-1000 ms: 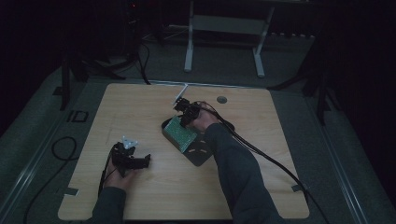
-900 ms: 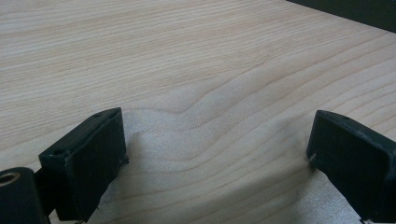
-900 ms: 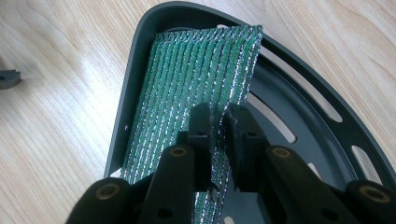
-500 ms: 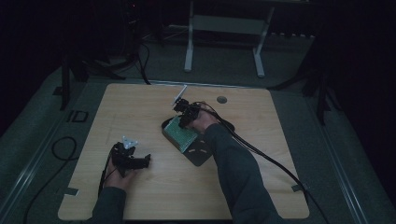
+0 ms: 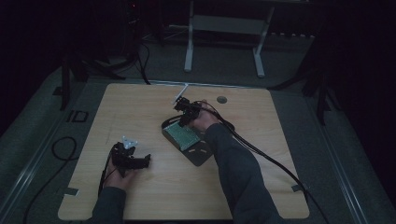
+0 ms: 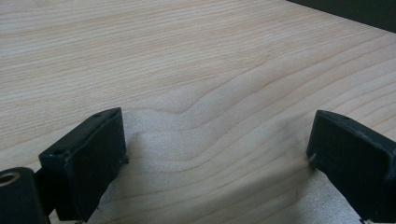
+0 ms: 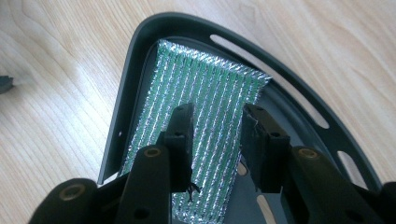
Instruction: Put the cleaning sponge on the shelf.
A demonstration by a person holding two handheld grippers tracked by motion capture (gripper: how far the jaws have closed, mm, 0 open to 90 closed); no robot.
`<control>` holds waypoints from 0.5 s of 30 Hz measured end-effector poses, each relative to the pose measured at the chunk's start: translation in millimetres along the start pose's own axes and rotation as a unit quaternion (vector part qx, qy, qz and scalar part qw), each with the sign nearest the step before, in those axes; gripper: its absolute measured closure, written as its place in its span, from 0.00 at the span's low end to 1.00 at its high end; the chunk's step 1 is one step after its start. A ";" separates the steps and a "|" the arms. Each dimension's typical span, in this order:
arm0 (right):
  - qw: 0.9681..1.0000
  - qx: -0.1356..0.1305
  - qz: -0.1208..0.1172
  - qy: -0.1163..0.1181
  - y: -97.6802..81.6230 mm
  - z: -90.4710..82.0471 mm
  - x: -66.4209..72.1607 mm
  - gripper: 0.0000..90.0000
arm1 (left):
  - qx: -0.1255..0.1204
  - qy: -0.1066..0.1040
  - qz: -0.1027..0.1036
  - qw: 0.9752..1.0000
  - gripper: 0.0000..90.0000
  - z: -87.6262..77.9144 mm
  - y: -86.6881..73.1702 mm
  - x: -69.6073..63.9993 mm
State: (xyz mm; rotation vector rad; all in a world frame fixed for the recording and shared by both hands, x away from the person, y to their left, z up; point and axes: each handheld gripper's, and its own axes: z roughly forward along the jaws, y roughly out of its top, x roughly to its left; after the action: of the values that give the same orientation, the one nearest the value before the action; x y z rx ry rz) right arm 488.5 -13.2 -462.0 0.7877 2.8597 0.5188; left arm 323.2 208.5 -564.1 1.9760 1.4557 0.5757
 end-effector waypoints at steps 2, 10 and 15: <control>1.000 -0.006 -0.001 -0.005 -0.1 -3.5 0.0 0.68 | 0.000 0.000 0.001 1.000 0.05 0.0 0.0 0.1; 0.999 -0.041 0.001 -0.027 -9.8 -25.4 -1.0 0.61 | 0.001 0.000 0.000 1.000 0.05 -0.1 0.0 0.0; 0.998 -0.045 0.009 -0.045 -22.2 -35.3 -9.1 0.59 | 0.001 0.000 0.001 1.000 0.05 -0.1 0.0 0.1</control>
State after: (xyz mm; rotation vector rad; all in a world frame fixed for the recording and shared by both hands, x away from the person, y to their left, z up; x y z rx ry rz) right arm 478.3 -46.1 -436.8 0.8013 2.7280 0.5939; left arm 323.2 208.6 -564.0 1.9782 1.4555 0.5754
